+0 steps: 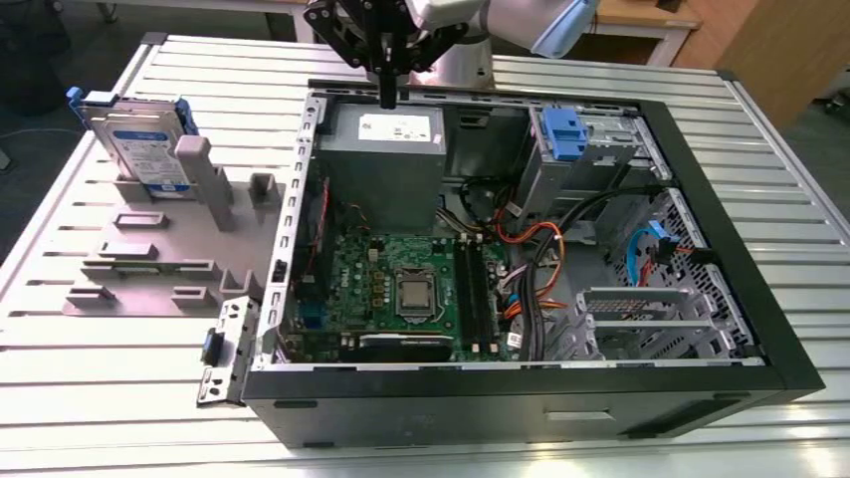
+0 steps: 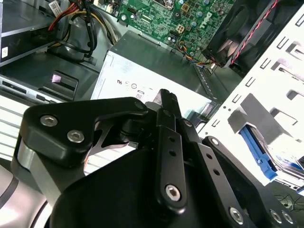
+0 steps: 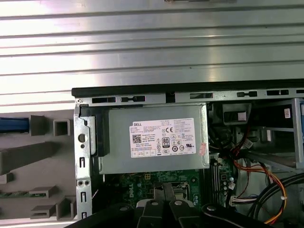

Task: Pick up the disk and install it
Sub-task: 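Reach for the disk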

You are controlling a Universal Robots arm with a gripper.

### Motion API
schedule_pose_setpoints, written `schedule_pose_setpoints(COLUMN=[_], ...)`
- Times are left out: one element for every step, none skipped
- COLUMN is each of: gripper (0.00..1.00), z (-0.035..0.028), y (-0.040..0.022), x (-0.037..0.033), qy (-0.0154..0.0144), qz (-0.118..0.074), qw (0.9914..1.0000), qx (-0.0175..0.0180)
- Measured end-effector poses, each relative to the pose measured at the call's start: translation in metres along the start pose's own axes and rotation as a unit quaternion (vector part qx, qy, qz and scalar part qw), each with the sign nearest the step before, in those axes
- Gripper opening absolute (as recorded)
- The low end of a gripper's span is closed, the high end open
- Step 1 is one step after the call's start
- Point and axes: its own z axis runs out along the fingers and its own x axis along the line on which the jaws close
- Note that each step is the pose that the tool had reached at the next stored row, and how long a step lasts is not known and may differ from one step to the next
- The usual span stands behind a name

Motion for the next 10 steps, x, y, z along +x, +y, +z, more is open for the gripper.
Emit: schedule_pose_setpoints(gripper=[0.11,0.11,0.11,0.11,0.11,0.11,0.11,0.11,0.11,0.11], z=[0.0000,-0.0001,-0.0001,-0.0001,-0.0001,-0.0001,-0.0001,-0.0001,-0.0002,-0.0002], y=[-0.0001,-0.0002,-0.0002,-0.0003,-0.0003,-0.0004,-0.0004,-0.0004,-0.0004,-0.0005], x=[0.0006,0.0015,0.0025,0.0035,0.0045,0.0051,0.0054,0.0054,0.0060,0.0064], qy=[0.0000,0.0000,0.0000,0.0000,0.0000,0.0000,0.0000,0.0000,0.0000,0.0000], qz=[0.000,0.000,0.000,0.000,0.000,0.000,0.000,0.000,0.000,0.000], qw=[1.00000,1.00000,1.00000,1.00000,1.00000,1.00000,1.00000,1.00000,1.00000,1.00000], qx=[0.0000,0.0000,0.0000,0.0000,0.0000,0.0000,0.0000,0.0000,0.0000,0.0000])
